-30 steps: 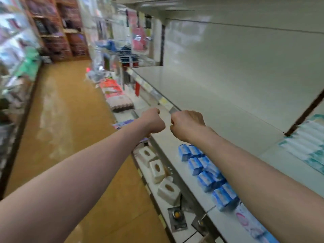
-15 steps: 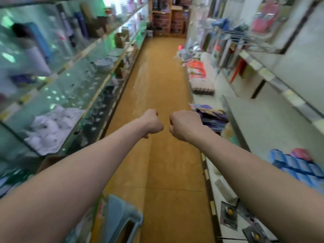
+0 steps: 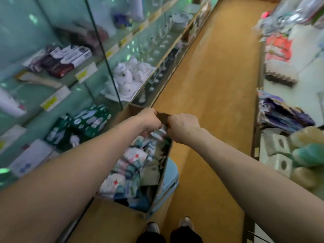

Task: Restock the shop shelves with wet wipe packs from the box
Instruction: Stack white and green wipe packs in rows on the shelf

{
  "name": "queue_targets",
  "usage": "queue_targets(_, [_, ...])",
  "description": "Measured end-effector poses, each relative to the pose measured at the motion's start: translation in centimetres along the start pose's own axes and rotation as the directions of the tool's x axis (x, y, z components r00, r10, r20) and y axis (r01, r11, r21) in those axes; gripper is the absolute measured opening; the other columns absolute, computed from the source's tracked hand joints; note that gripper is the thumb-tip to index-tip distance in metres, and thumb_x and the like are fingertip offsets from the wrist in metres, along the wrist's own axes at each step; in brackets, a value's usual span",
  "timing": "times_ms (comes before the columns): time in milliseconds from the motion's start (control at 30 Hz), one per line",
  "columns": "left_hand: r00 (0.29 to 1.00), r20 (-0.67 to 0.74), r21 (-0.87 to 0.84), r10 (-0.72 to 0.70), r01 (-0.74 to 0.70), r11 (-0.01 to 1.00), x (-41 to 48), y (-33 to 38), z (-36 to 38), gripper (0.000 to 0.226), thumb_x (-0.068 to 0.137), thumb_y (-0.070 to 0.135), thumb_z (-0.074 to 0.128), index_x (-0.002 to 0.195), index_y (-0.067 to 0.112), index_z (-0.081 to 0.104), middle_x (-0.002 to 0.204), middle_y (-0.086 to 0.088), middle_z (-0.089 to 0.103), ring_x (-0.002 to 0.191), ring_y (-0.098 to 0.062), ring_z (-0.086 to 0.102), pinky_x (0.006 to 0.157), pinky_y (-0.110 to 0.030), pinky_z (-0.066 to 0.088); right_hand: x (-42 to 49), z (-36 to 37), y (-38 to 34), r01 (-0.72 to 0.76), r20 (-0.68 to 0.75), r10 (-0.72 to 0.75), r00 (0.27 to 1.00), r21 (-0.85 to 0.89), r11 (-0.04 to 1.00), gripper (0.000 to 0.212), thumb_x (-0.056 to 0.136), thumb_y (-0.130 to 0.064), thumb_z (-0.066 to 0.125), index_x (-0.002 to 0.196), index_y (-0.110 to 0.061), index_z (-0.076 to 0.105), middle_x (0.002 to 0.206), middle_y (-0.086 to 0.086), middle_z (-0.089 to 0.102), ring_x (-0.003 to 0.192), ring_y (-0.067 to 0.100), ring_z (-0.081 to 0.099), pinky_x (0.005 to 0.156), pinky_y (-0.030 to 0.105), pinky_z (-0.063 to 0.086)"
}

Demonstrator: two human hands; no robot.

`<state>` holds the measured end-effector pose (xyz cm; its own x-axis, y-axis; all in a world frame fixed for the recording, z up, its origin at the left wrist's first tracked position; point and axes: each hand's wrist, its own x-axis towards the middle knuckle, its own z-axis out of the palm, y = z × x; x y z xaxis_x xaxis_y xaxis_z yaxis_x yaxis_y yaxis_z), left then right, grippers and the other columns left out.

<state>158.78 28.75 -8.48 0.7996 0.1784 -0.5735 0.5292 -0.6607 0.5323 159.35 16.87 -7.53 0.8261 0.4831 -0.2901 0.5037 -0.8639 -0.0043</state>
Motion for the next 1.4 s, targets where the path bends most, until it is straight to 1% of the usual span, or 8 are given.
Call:
queue_targets(200, [0.971,-0.025,-0.161,-0.238,0.231,0.96,1.5,-9.4,-0.8,0.059,0.09,0.012,0.059,0.144,0.015,0.037,0.121,-0.017,0.057,0.1,-0.031,0.063,0.072,-0.039,0.057,3.4,5.3,-5.1,0.152,0.104,-0.151,0.983,-0.007,0.988,0.021,0.097,-0.018,0.042,0.11,-0.012,0.058,0.113,0.008,0.063,0.102,0.027,0.061,0.068,0.031,0.037])
queue_targets(333, [0.919,0.001,-0.289,-0.394,0.377,0.88,2.1,-15.1,0.4,0.033,0.09,0.009,0.06,0.117,0.021,0.045,0.112,-0.018,0.059,0.088,-0.026,0.06,0.068,-0.038,0.053,5.1,9.8,-8.1,0.234,0.235,-0.233,0.944,0.025,0.972,0.012,0.097,-0.018,0.045,0.103,-0.013,0.054,0.102,0.007,0.06,0.098,0.028,0.059,0.067,0.03,0.036])
queue_targets(467, [0.853,0.022,-0.392,-0.522,0.487,0.78,2.7,-20.3,3.1,0.05,0.092,0.008,0.057,0.14,0.011,0.042,0.118,-0.014,0.054,0.102,-0.029,0.058,0.082,-0.039,0.054,5.8,14.6,-10.8,0.313,0.342,-0.312,0.886,0.055,0.948,0.021,0.098,-0.02,0.046,0.116,-0.015,0.055,0.115,0.008,0.058,0.108,0.027,0.058,0.076,0.031,0.041])
queue_targets(667, [0.758,0.047,-0.472,-0.65,0.591,0.655,3.4,-25.5,6.8,0.043,0.095,0.01,0.054,0.137,0.008,0.047,0.117,-0.015,0.053,0.111,-0.034,0.055,0.092,-0.043,0.052,6.2,21.7,-13.9,0.344,0.473,-0.385,0.793,0.174,0.923,0.03,0.098,-0.017,0.047,0.127,-0.009,0.048,0.129,0.01,0.055,0.116,0.026,0.055,0.086,0.032,0.046])
queue_targets(933, [0.767,0.023,-0.47,-0.641,0.574,0.671,4.9,-27.8,8.9,0.052,0.094,0.009,0.053,0.145,0.012,0.04,0.141,-0.014,0.047,0.12,-0.033,0.05,0.099,-0.039,0.047,6.6,27.5,-16.7,-0.163,0.643,-0.24,0.727,0.501,0.85,0.037,0.098,-0.016,0.048,0.132,-0.002,0.046,0.133,0.016,0.052,0.121,0.031,0.051,0.094,0.033,0.043])
queue_targets(1133, [0.763,0.044,-0.494,-0.645,0.577,0.65,5.5,-28.5,10.1,0.054,0.092,0.01,0.057,0.144,0.015,0.041,0.142,-0.012,0.046,0.122,-0.032,0.049,0.102,-0.041,0.044,7.7,28.1,-18.4,-0.635,0.742,-0.091,0.665,0.625,0.454,0.043,0.093,-0.024,0.058,0.125,0.003,0.053,0.124,0.019,0.06,0.112,0.032,0.06,0.091,0.036,0.049])
queue_targets(1300, [0.747,0.063,-0.509,-0.662,0.594,0.622,6.1,-29.0,10.1,0.047,0.095,0.011,0.053,0.141,0.015,0.045,0.135,-0.01,0.05,0.115,-0.03,0.053,0.098,-0.041,0.048,8.1,28.6,-18.7,-0.783,0.81,-0.068,0.582,0.581,0.222,0.058,0.09,-0.032,0.064,0.131,0.005,0.048,0.113,0.02,0.06,0.097,0.031,0.062,0.082,0.036,0.053])
queue_targets(1400, [0.725,0.11,-0.518,-0.68,0.626,0.583,6.1,-29.1,10.2,0.037,0.093,0.016,0.057,0.129,0.011,0.053,0.107,-0.009,0.06,0.092,-0.025,0.06,0.078,-0.036,0.056,8.4,28.5,-18.2,-0.834,0.836,-0.102,0.539,0.546,0.073,0.041,0.09,-0.027,0.065,0.118,0.0,0.053,0.1,0.014,0.063,0.074,0.024,0.06,0.058,0.029,0.055])
